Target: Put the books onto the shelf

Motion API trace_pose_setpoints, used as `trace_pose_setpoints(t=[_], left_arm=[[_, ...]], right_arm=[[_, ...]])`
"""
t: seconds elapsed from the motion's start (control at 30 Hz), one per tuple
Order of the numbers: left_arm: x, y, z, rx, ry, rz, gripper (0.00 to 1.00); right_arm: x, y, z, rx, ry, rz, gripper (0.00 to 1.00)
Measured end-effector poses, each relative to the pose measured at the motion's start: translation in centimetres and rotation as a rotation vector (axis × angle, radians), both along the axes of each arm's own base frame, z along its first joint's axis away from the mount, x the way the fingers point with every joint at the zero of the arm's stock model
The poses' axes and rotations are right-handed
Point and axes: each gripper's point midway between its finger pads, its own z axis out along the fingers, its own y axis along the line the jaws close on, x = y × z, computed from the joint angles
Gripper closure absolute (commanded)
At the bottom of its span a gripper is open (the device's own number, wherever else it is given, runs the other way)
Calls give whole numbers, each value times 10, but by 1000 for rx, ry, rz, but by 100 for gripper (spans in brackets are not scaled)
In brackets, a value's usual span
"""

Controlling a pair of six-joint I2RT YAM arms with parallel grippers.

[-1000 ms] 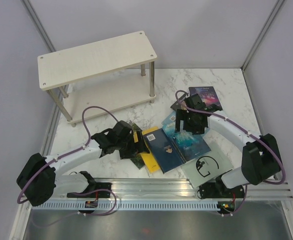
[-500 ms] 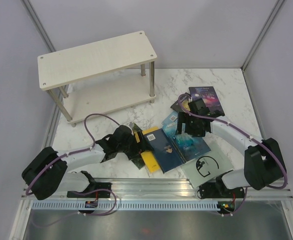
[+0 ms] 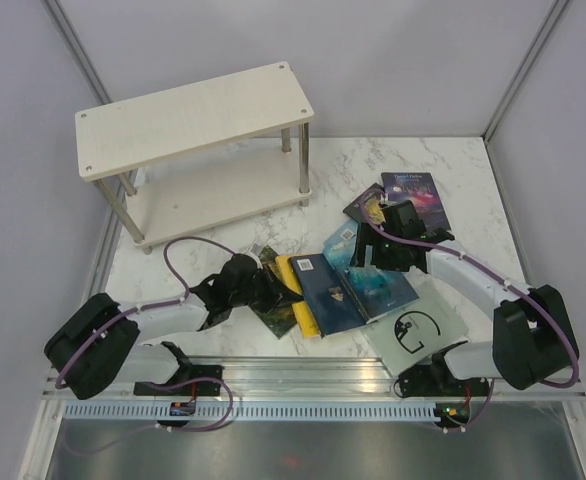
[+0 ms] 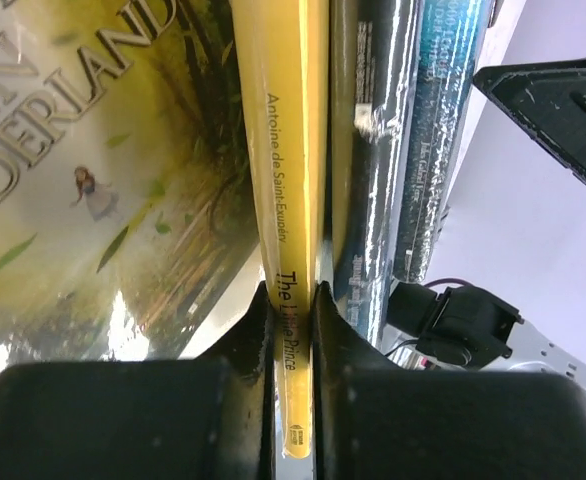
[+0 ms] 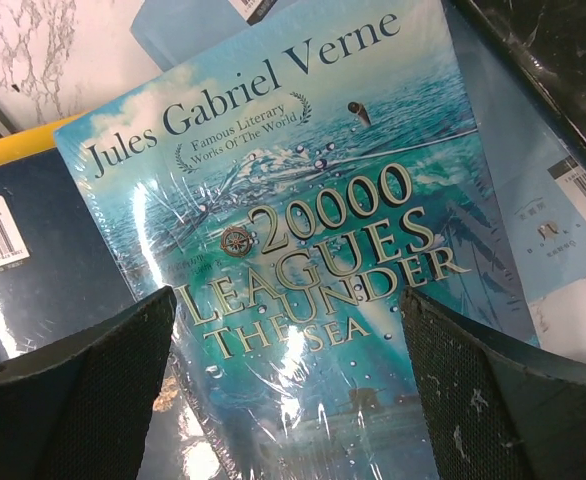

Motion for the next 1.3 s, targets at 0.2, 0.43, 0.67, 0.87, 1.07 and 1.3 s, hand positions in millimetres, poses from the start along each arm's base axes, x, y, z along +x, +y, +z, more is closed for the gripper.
trace_pose_setpoints(t=[0.2,0.43,0.67,0.87,1.07,1.3], left_arm=[[-12,14,7,54,-12,4,98],[-21,39,28,176,-41,-1,98],[-23,79,64,376,-118,-10,98],[3,95,140,387,-245,25,98],[55,117,264,283,-461,137,98],[110,155,372,282,-647,234,98]], right_arm=[[1,4,1,28,-15,8,4],[0,13,9,81,-11,21,3],[-27,47,24,264,110,96,2],[-28,77,62,404,127,150,2],[-18,92,99,495,81,168,2],[-21,95,122,545,52,172,2]])
